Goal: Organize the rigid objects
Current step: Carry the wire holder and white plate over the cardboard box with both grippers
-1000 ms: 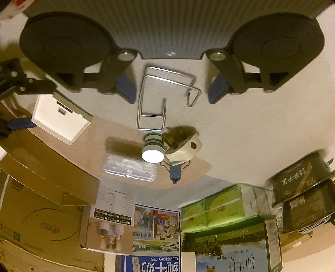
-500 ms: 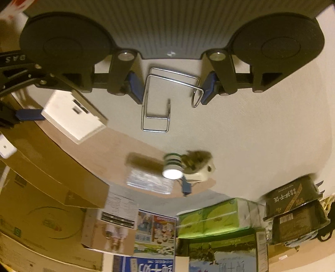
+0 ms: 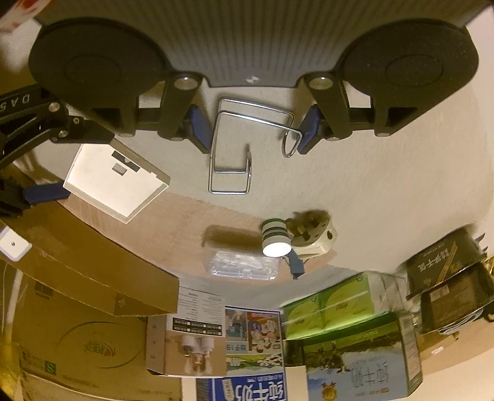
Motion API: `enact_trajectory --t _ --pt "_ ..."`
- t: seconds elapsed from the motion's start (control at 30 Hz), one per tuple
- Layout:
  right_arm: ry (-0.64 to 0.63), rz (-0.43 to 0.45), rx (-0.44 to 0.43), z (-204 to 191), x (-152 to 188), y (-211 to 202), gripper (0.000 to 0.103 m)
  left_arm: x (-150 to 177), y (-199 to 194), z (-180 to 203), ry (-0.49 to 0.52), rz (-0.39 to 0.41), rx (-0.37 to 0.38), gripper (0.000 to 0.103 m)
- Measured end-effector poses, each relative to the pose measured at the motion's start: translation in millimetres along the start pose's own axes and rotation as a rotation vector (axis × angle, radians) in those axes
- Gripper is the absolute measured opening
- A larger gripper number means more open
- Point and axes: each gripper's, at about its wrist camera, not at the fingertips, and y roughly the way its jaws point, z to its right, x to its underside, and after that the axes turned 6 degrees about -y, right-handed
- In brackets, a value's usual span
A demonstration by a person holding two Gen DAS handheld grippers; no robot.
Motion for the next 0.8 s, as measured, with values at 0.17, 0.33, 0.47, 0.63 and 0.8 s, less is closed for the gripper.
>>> enact_trajectory --t 0.17,0.33,0.47,0.63,0.8 --pt "-0.002 -0.001 -0.008 2 -2 3 0.098 0 3 0 0.038 0.002 0.011 0.064" --pt "-0.002 -0.001 -0.008 3 -3 3 0.098 -3 6 -2 0.047 -0.011 0.027 0.061" --pt "0.001 -0.003 -0.010 3 -3 4 0.098 -5 5 -1 0.026 -0.025 0.023 0.055" --pt "0.003 -0.009 -0.018 3 -9 7 0.098 -4 0 -5 -0.077 -0.041 0.002 0.054" --pt "0.006 -0.010 -0.012 2 -13 12 0.098 -2 -4 -4 -0.136 -0.045 -0.025 0.054"
